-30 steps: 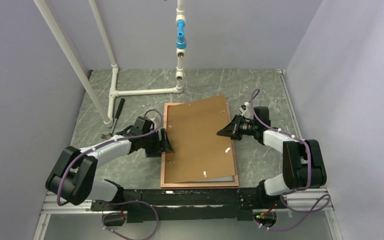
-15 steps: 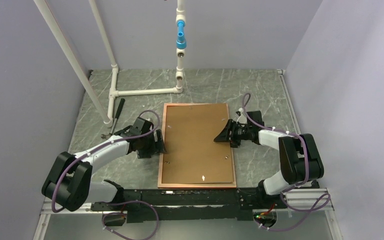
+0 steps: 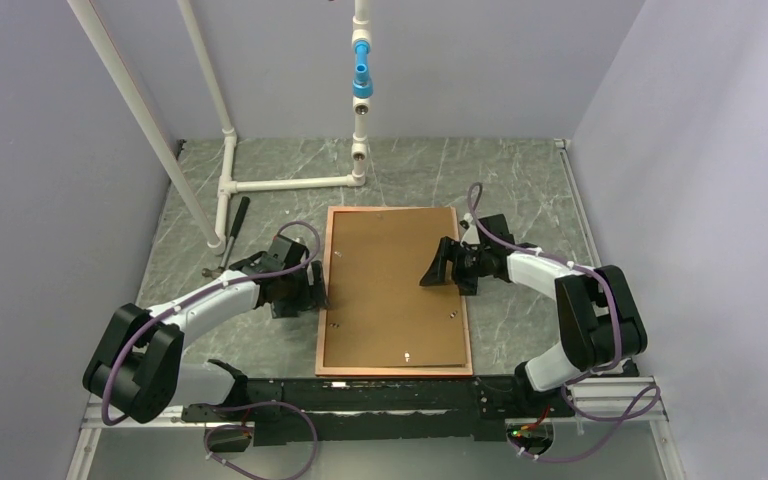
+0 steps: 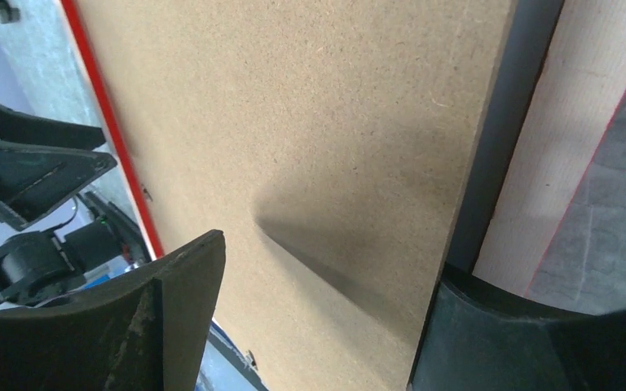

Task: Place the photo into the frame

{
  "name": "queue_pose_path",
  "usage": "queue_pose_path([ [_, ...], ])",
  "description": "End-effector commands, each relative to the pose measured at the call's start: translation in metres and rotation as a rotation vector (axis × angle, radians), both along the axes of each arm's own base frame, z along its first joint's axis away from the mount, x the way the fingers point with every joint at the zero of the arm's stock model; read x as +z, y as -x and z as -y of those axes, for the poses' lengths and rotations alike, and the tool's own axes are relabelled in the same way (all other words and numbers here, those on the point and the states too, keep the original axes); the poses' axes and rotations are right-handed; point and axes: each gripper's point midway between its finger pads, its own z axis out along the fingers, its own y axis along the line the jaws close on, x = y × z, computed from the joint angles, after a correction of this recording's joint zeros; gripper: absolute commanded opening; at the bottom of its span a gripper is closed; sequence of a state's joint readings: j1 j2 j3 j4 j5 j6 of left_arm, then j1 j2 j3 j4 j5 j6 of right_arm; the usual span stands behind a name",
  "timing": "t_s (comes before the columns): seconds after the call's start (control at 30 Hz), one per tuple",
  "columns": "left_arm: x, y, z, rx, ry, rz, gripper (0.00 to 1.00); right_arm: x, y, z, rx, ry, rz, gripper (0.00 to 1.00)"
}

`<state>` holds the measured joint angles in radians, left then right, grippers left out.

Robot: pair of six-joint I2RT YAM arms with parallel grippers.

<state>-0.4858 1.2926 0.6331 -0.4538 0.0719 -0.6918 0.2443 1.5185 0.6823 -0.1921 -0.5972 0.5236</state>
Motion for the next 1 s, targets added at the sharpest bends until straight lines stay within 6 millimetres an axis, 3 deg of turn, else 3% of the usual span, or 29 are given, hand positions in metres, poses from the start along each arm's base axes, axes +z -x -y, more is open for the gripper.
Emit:
queue_pose_path([
  [0.0, 0.008, -0.005, -0.004, -0.003, -0.038, 0.025, 0.86, 0.0, -0.011, 0.012, -0.008, 0.153, 0.059, 0.77],
  [0.47, 0.017, -0.005, -0.01, 0.006, -0.08, 0.05, 0.86, -0.001, -0.01, 0.018, -0.011, 0.329, 0.056, 0.89],
  [0.7, 0.019, -0.005, -0.012, 0.011, -0.096, 0.059, 0.87, 0.01, -0.016, 0.026, -0.038, 0.413, 0.095, 0.98],
  [0.97, 0.02, -0.005, -0.013, 0.011, -0.102, 0.065, 0.87, 0.027, -0.02, 0.03, -0.061, 0.436, 0.145, 1.0],
])
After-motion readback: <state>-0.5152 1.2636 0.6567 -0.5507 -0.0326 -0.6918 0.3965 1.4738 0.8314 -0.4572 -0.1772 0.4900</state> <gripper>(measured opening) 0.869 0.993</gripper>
